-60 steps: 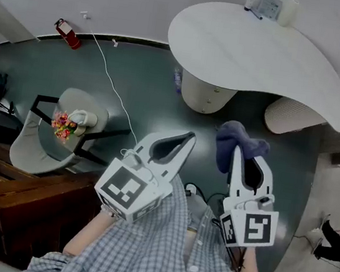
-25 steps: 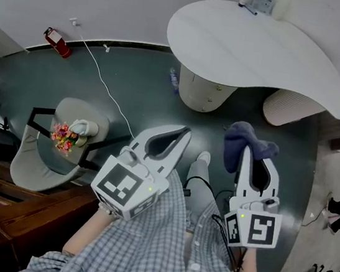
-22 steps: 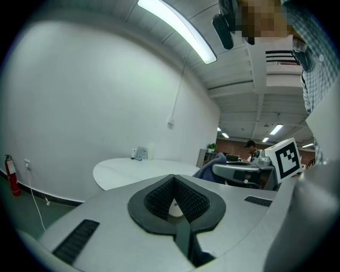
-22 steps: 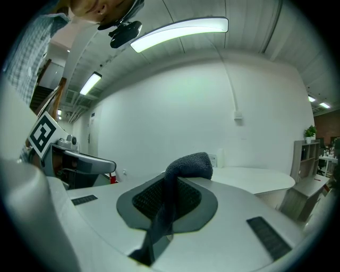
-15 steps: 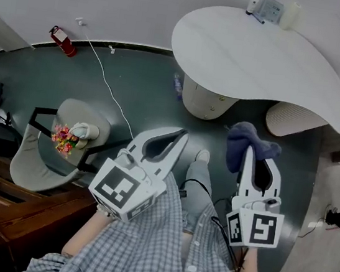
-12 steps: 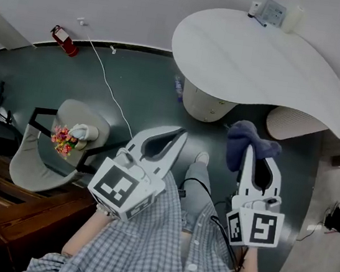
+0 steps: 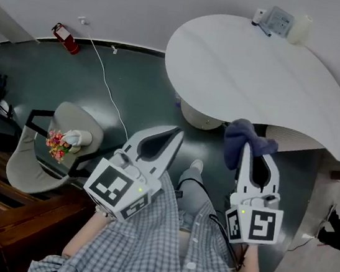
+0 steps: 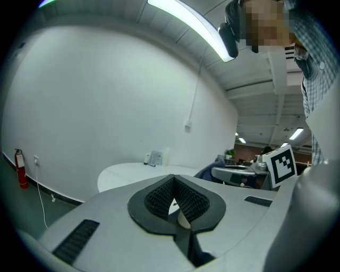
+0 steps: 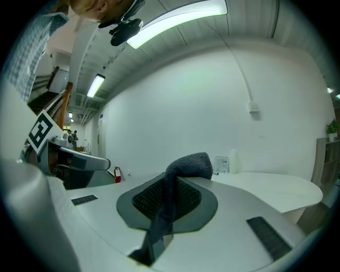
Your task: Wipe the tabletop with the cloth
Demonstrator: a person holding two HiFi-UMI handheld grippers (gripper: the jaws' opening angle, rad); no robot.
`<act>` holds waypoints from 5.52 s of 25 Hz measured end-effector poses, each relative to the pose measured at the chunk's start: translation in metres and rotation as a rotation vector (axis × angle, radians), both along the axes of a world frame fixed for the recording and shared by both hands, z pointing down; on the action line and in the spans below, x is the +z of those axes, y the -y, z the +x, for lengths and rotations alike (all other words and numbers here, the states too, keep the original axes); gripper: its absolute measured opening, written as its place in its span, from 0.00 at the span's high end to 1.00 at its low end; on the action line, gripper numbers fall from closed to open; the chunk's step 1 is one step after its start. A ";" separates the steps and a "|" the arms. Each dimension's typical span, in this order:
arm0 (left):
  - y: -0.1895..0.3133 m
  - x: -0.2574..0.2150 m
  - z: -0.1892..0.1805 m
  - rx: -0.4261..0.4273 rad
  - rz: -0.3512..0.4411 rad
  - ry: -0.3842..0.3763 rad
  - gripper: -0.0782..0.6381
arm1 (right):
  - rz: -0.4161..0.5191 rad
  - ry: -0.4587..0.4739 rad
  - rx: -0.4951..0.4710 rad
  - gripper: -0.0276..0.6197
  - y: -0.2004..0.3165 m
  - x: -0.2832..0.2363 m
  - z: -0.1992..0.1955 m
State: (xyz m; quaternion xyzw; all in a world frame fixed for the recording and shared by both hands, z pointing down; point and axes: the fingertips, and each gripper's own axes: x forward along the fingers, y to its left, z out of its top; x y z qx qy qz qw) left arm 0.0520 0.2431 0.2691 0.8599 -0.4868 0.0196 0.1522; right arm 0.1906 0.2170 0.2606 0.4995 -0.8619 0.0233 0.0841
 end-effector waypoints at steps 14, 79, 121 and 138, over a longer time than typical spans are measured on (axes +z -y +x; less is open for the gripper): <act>0.092 0.005 0.044 -0.047 -0.020 0.008 0.88 | -0.029 -0.024 -0.022 0.92 0.107 0.018 0.057; 0.219 0.044 -0.047 -0.035 -0.126 0.040 0.88 | -0.547 -0.358 0.033 0.92 0.184 0.252 0.055; 0.266 0.052 -0.149 -0.044 -0.133 0.048 0.88 | -0.590 -0.262 -0.448 0.92 0.172 0.244 -0.210; 0.279 0.055 -0.169 -0.023 -0.128 0.034 0.88 | -0.528 -0.337 -0.514 0.92 0.205 0.243 -0.282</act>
